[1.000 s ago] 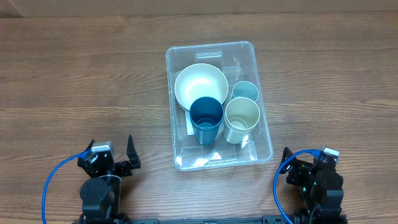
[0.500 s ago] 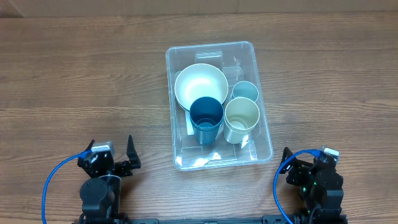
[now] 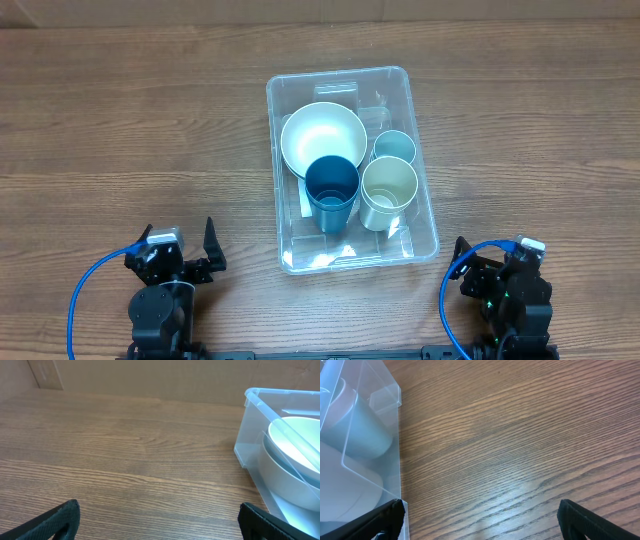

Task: Pack container

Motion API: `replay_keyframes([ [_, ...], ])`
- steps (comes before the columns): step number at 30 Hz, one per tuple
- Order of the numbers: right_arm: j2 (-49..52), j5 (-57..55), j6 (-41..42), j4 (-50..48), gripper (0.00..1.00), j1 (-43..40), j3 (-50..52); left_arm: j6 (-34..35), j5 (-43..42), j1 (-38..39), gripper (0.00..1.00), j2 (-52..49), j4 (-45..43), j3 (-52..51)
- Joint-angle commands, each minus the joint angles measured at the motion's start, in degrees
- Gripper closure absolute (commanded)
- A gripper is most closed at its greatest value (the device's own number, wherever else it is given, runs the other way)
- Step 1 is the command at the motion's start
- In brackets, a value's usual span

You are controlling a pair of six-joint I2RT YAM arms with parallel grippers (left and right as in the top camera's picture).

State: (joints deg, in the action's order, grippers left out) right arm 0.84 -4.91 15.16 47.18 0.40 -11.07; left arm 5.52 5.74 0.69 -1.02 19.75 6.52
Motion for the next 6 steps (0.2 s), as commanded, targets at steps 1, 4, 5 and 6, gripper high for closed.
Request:
replay_keyframes([
  [1, -0.6, -0.4, -0.2, -0.3, 0.0, -0.2, 0.2, -0.6, -0.9, 0.2, 0.0, 0.8, -0.3, -0.6],
  [4, -0.6, -0.4, -0.2, -0.3, 0.0, -0.2, 0.2, -0.6, -0.9, 0.2, 0.0, 0.8, -0.3, -0.6],
  [5, -0.6, -0.4, -0.2, -0.3, 0.0, -0.2, 0.2, -0.6, -0.9, 0.2, 0.0, 0.8, -0.3, -0.6],
  [6, -0.6, -0.4, -0.2, -0.3, 0.0, -0.2, 0.2, -0.6, -0.9, 0.2, 0.0, 0.8, -0.3, -0.6],
])
